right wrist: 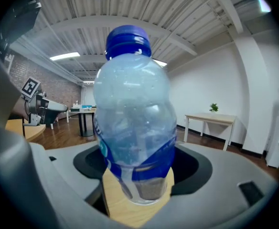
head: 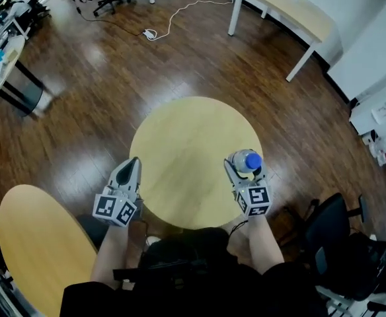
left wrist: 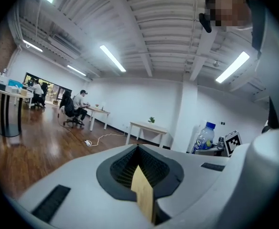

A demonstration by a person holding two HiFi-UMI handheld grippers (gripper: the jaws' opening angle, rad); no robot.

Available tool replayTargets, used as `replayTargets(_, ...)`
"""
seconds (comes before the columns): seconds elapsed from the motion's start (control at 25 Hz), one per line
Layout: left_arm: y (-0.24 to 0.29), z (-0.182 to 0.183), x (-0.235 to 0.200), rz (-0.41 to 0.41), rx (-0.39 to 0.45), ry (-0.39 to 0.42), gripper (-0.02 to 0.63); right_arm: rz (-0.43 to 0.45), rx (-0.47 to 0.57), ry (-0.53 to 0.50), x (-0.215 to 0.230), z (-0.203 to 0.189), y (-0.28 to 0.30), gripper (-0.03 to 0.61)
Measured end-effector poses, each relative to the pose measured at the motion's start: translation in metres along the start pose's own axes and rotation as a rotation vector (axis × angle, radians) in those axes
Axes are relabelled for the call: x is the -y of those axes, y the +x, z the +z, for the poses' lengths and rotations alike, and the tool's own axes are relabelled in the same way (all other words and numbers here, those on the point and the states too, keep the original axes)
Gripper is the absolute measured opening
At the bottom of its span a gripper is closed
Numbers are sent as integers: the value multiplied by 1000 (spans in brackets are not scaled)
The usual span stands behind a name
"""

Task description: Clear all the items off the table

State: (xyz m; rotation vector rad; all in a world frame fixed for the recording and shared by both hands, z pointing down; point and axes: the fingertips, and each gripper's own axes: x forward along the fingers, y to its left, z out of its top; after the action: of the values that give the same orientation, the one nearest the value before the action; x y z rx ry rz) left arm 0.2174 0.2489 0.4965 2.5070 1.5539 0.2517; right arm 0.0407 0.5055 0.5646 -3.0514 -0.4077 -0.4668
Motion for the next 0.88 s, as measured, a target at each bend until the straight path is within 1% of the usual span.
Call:
replayTargets(0.16, -62, 16, -33, 124, 41, 25, 2, 115, 35, -57, -48, 28, 31, 382)
replayTargets(0.36, -147, 43, -75, 304, 105, 48, 2, 278, 85, -125, -128, 62, 61, 382)
replayTargets(0.48, -206, 56, -97, 438, 151, 51, 2, 406, 108, -176, -188, 85, 78, 382)
replayTargets(0.64, -291, 66, -114, 608, 216, 48, 2, 566, 141, -231, -275, 114, 89, 382)
replayTargets(0.8, -379, 65, -129, 744, 256, 43, 2, 686, 164, -264, -365, 121, 82, 382)
replayTargets(0.88, -424, 59, -135, 808, 274, 35, 2, 750, 166, -287, -413, 117, 74, 382)
